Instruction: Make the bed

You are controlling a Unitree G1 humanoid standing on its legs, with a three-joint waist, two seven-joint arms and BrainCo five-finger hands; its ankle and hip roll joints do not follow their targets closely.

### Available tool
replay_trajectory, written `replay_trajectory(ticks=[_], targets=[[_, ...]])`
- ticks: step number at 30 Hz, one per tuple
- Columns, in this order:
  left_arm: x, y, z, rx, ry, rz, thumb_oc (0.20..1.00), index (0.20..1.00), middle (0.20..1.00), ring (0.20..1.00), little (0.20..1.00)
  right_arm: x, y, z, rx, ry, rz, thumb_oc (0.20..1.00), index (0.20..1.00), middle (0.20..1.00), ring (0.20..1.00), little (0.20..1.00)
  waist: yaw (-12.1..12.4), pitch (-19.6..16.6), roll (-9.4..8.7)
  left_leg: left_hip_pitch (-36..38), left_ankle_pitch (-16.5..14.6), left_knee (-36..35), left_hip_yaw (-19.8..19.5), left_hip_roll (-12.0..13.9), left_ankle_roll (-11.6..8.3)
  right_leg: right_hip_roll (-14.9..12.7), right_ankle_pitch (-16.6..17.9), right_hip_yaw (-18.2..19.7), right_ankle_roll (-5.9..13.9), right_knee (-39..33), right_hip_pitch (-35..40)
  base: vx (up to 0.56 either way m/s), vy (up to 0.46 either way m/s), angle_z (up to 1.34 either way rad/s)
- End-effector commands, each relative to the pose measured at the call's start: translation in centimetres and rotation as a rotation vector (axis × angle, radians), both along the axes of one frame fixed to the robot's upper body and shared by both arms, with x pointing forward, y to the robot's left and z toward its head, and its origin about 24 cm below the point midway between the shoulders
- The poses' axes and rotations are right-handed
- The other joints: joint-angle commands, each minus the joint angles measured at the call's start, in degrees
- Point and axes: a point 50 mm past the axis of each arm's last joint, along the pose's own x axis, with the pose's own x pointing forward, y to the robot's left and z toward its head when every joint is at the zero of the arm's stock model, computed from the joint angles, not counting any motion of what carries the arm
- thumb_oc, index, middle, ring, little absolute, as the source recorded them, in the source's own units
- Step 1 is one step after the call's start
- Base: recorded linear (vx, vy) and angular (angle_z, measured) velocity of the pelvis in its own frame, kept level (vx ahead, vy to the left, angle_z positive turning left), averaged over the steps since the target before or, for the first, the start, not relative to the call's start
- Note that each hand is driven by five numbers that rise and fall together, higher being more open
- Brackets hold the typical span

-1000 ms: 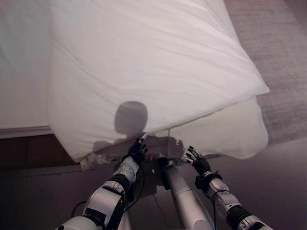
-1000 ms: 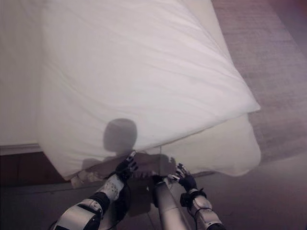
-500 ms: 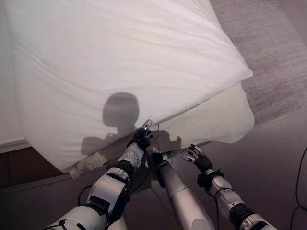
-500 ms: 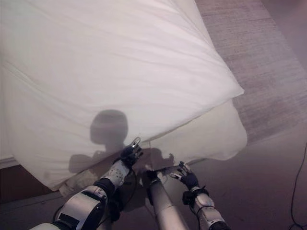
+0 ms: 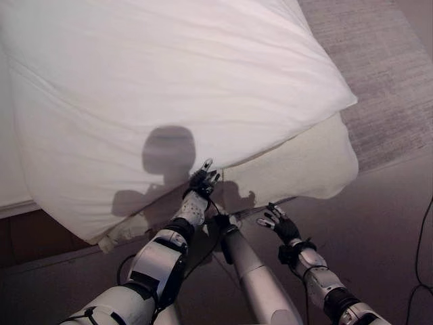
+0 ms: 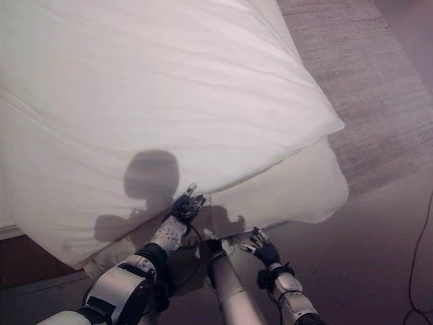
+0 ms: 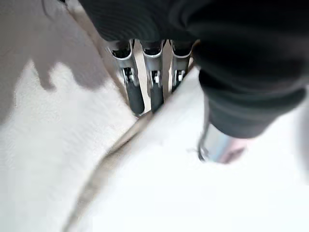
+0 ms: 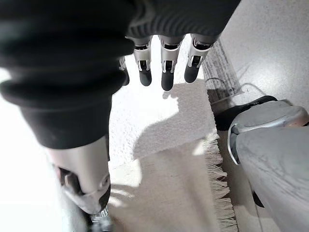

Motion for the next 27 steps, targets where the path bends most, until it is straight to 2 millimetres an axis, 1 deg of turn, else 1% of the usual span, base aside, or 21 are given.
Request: replay_trajectory(ticks=[1,2,3,4,5,6,7,10,17,18,22,23,24,25,26,27], targets=[[1.6,-4.2,6.8,-0.113,-0.278,-0.084,0.542,0.542,0.542,0.542,0.542,-0.9,-0.4,-0.1,-0.008,-0.018,-0.004,1.0,1.0,1.0,1.0,1.0,-0.3,-1.83,1.76,-2.78,2.28,-2.06,-0.92,0.09,-1.21,-1.17,-1.82,-1.69,5.07,-0.61,-0.24,-0.07,-0.012,0.02],[1.7,-4.2,7.3,-0.124,-0.305,-0.083,0.523,0.523,0.523,0.523,0.523,-1.0,-0.3,-0.1,-0.006,-0.016,-0.008,1.0,1.0,1.0,1.0,1.0,-0.27,-1.6,1.5,-3.45,3.54,-1.89,-0.74,0.09,-0.99,-1.19,-0.56,-1.48,5.17,-0.72,-0.86,0.07,0.027,-0.01],[1.7,-4.1,7.5,-0.13,-0.32,-0.083,0.476,0.476,0.476,0.476,0.476,-1.1,-0.3,-0.2,-0.002,-0.012,-0.011,1.0,1.0,1.0,1.0,1.0,-0.05,-1.77,1.68,-2.64,2.23,-2.05,-0.87,0.03,-1.25,-1.34,-1.64,-1.74,5.2,-0.76,-0.14,0.0,0.0,0.0],[1.7,-4.2,7.5,-0.129,-0.32,-0.083,0.451,0.451,0.451,0.451,0.451,-1.1,-0.3,-0.2,-0.002,-0.012,-0.011,1.0,1.0,1.0,1.0,1.0,-0.05,-1.77,1.68,-2.63,2.23,-2.06,-0.87,0.03,-1.25,-1.34,-1.64,-1.73,5.2,-0.76,-0.14,0.07,0.032,0.02],[1.8,-3.8,7.8,-0.136,-0.338,-0.069,0.2,0.2,0.2,0.2,0.2,-1.3,-0.2,-0.3,-0.003,-0.011,-0.014,1.0,1.0,1.0,1.0,1.0,0.16,-1.7,1.69,-2.48,2.26,-2.2,-0.83,0.04,-1.33,-1.43,-1.58,-1.81,5.24,-0.92,-0.02,0.0,0.0,0.0],[1.8,-3.6,8.0,-0.148,-0.344,-0.052,0.2,0.2,0.2,0.2,0.2,-1.3,-0.1,-0.3,0.001,-0.011,-0.019,1.0,1.0,1.0,1.0,1.0,0.3,-1.61,1.56,-2.24,2.29,-2.32,-0.85,0.04,-1.35,-1.43,-1.51,-1.87,5.25,-1.08,0.17,-0.07,-0.006,0.0],[1.9,-3.3,8.1,-0.154,-0.348,-0.038,0.2,0.2,0.2,0.2,0.2,-1.3,0.0,-0.3,0.004,-0.012,-0.021,1.0,1.0,1.0,1.0,1.0,0.29,-1.39,1.28,-2.92,3.56,-2.2,-0.72,0.06,-1.13,-1.39,-0.33,-1.59,5.27,-1.31,-0.39,-0.07,-0.017,-0.01],[2.2,-2.3,8.4,-0.169,-0.352,0.005,0.2,0.2,0.2,0.2,0.2,-1.3,0.2,-0.4,0.006,-0.01,-0.025,1.0,1.0,1.0,1.0,1.0,0.63,-1.31,1.06,-2.69,3.71,-2.4,-0.81,0.04,-1.17,-1.37,-0.16,-1.65,5.22,-1.75,0.0,-0.02,-0.007,0.0],[2.4,-1.2,8.5,-0.192,-0.355,0.058,0.2,0.2,0.2,0.2,0.2,-1.1,0.3,-0.3,0.009,-0.017,-0.038,1.0,1.0,1.0,1.0,1.0,1.18,-0.89,0.88,-1.95,3.85,-2.88,-0.85,-0.17,-1.22,-1.58,0.13,-1.87,5.21,-2.52,0.81,0.0,0.0,0.0],[2.4,-0.5,8.8,-0.198,-0.379,0.085,0.2,0.2,0.2,0.2,0.2,-1.0,0.4,-0.2,0.009,-0.025,-0.038,1.0,1.0,1.0,1.0,1.0,1.67,-0.66,0.93,-1.85,3.91,-3.0,-0.84,-0.26,-1.16,-1.7,0.22,-1.95,5.25,-2.83,1.02,0.0,0.0,0.0],[1.8,-0.3,9.5,-0.218,-0.447,0.097,0.2,0.2,0.2,0.2,0.2,-0.7,0.8,0.2,0.033,-0.044,-0.046,1.0,1.0,1.0,1.0,1.0,2.72,-0.09,1.14,-1.5,4.21,-3.36,-1.33,-0.81,-0.98,-1.85,0.32,-2.36,5.19,-2.92,1.41,0.0,0.0,0.0],[1.4,-0.4,9.9,-0.197,-0.485,0.087,0.2,0.2,0.2,0.2,0.2,-0.4,1.1,0.4,0.052,-0.058,-0.041,1.0,1.0,1.0,1.0,1.0,3.08,0.16,1.24,-1.46,4.4,-3.54,-1.56,-1.01,-0.92,-1.94,0.38,-2.68,5.13,-3.01,1.64,0.0,0.0,0.0],[1.4,-0.4,9.9,-0.197,-0.485,0.087,0.2,0.2,0.2,0.2,0.2,-0.5,1.1,0.4,0.052,-0.058,-0.041,1.0,1.0,1.0,1.0,1.0,3.08,0.15,1.24,-1.45,4.4,-3.55,-1.56,-1.01,-0.92,-1.94,0.38,-2.68,5.13,-3.02,1.65,0.01,0.012,0.04],[0.2,-1.1,9.7,-0.214,-0.536,0.076,0.2,0.2,0.2,0.2,0.2,0.7,2.0,1.5,0.201,-0.097,-0.038,1.0,1.0,1.0,1.0,1.0,4.36,0.72,1.32,-0.87,4.62,-4.02,-2.15,-1.6,-0.6,-2.09,0.55,-3.21,5.07,-3.89,2.64,0.01,0.005,0.07],[0.2,-1.1,9.7,-0.213,-0.536,0.076,0.2,0.2,0.2,0.2,0.2,0.7,2.0,1.5,0.202,-0.097,-0.039,1.0,1.0,1.0,1.0,1.0,4.39,0.75,1.28,-0.79,4.64,-4.06,-2.14,-1.6,-0.6,-2.08,0.57,-3.2,5.07,-3.93,2.72,0.0,0.01,0.07],[-0.1,-1.2,10.0,-0.224,-0.566,0.073,0.2,0.2,0.2,0.2,0.2,1.2,2.6,2.1,0.291,-0.118,-0.027,1.0,1.0,1.0,1.0,1.0,4.88,1.01,1.19,-0.62,4.74,-4.34,-2.31,-1.78,-0.54,-2.13,0.69,-3.32,5.13,-4.26,3.05,0.0,0.011,0.07]])
